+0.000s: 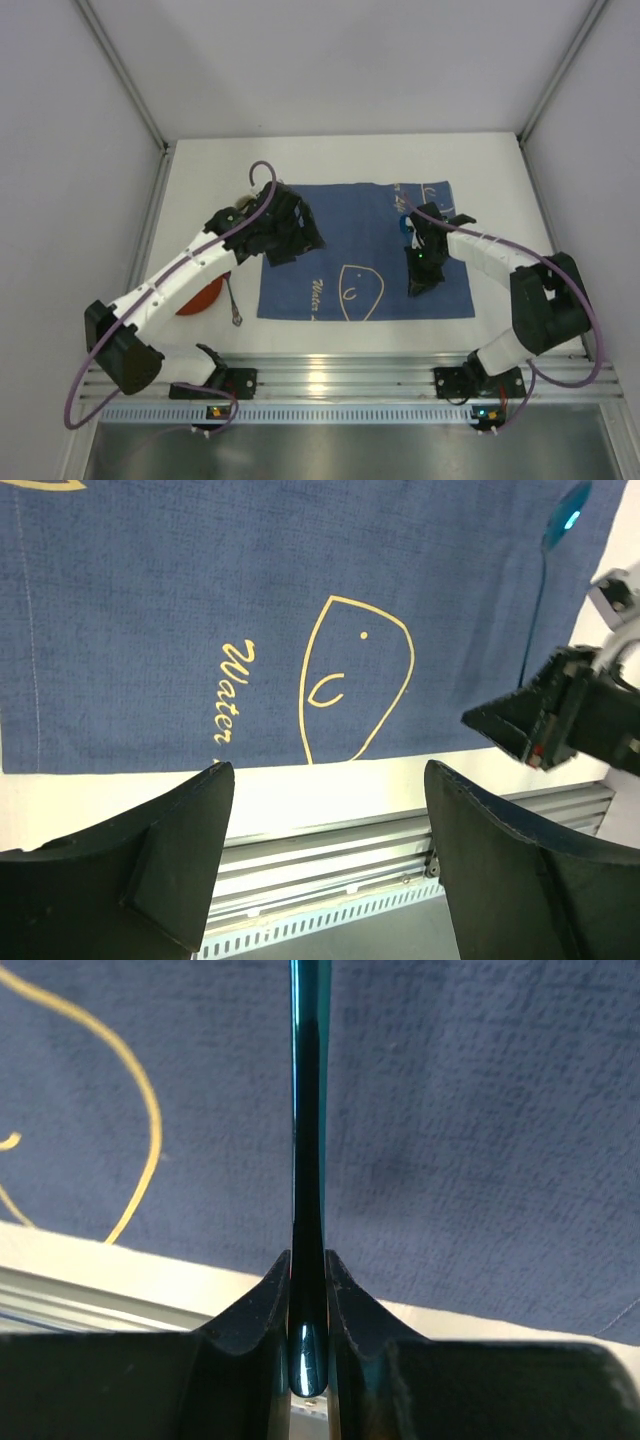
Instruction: Set the dinner table for one person
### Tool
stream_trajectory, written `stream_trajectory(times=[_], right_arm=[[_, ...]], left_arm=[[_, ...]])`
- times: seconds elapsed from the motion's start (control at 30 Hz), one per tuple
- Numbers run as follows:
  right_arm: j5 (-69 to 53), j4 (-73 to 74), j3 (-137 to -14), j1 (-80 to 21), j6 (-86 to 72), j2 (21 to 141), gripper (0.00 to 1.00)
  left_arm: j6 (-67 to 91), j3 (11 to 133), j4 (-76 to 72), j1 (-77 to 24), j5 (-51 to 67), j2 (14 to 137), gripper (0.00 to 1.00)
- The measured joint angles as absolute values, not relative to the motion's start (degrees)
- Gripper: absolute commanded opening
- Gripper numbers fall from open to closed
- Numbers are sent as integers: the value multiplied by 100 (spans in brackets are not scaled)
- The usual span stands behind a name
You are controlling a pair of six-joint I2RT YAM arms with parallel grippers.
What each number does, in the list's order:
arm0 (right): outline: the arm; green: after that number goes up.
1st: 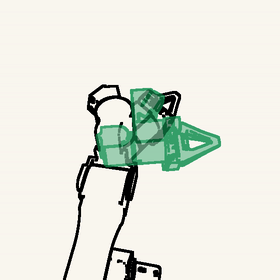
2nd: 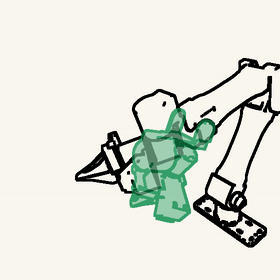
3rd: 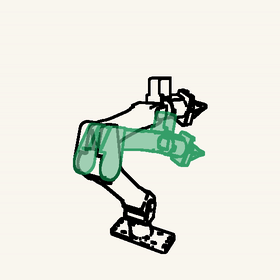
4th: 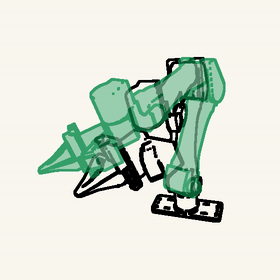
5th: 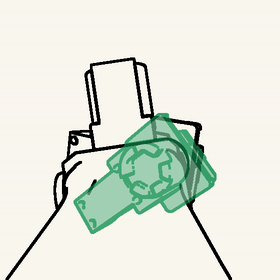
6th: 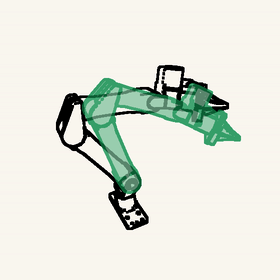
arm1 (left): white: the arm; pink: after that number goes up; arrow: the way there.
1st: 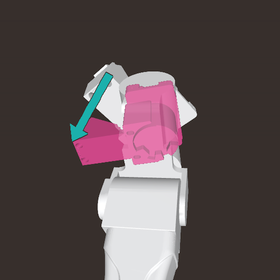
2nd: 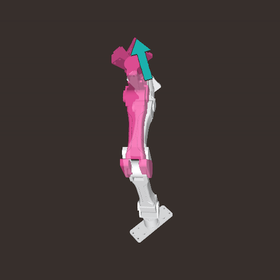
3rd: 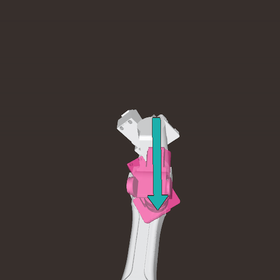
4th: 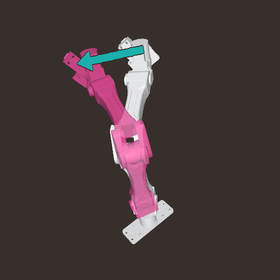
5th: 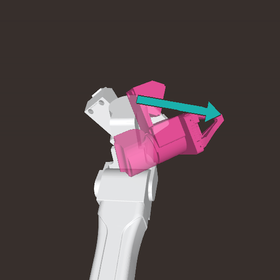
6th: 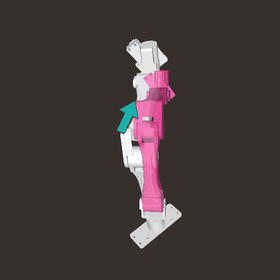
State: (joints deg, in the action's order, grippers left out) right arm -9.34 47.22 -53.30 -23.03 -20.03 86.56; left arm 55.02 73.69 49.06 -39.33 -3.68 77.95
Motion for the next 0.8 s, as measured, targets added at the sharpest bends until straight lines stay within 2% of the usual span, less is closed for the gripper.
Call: stream_trajectory(times=[0.17,0.23,0.27,0.3,0.37,0.4,0.43,0.5,0.8], right_arm=[[-886,4598,-5339,-2119,-2003,9196,0],[-910,4543,-5339,-2086,-2005,9382,4],[-945,4543,-5349,-2080,-2014,9454,8],[-965,4554,-5369,-2071,-2014,9476,23],[-1052,4539,-5371,-2071,-2043,9478,32],[-1092,4528,-5371,-2073,-2062,9478,40],[-1133,4517,-5371,-2075,-2097,9472,43],[-1199,4508,-5371,-2073,-2108,9445,46],[-1116,4589,-5312,-2073,-2126,9144,47]], left_arm=[[5605,7030,5011,-3881,-506,7181,84],[5653,6908,5166,-3800,-569,7024,84],[5675,6838,5238,-3741,-578,6960,84],[5690,6740,5284,-3658,-585,6886,84],[5701,6521,5448,-3474,-589,6740,84],[5701,6427,5494,-3398,-591,6676,84],[5704,6335,5557,-3315,-591,6598,84],[5690,6235,5653,-3186,-585,6469,83],[5277,6318,5968,-2412,-659,6508,83]])
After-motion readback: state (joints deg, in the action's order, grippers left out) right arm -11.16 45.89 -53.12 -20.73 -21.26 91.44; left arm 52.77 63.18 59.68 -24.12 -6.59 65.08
